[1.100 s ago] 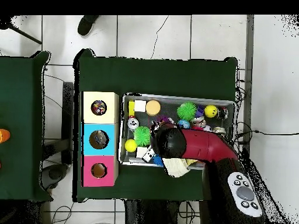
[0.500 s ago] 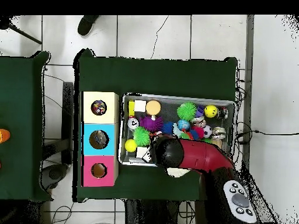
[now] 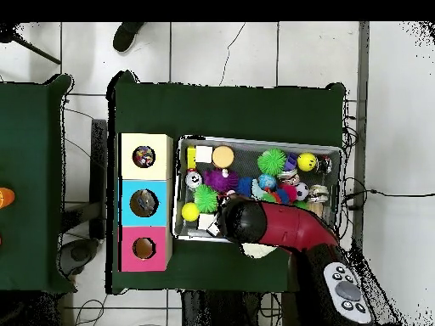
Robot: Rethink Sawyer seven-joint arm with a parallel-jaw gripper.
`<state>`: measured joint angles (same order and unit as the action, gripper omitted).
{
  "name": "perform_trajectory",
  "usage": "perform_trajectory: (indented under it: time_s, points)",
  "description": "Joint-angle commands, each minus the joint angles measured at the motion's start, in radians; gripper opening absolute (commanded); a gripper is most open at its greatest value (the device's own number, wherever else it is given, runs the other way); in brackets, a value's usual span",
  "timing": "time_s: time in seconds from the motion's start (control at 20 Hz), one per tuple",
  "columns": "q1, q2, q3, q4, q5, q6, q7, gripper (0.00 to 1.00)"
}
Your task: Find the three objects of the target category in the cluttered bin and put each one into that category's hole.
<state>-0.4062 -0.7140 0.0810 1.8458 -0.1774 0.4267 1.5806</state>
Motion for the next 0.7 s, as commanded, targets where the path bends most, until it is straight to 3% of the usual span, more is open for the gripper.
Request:
perform_trajectory:
  time_s: [0.05, 0.35, 0.7]
  points:
    - [0.016, 0.095, 0.006, 0.046, 0.050, -0.118, 0.244, 1.00]
    - [0.013, 0.169, 0.001, 0.054, 0.054, -0.231, 0.252, 1.00]
    - [0.024, 0.224, -0.061, 0.043, 0.033, -0.256, 0.216, 1.00]
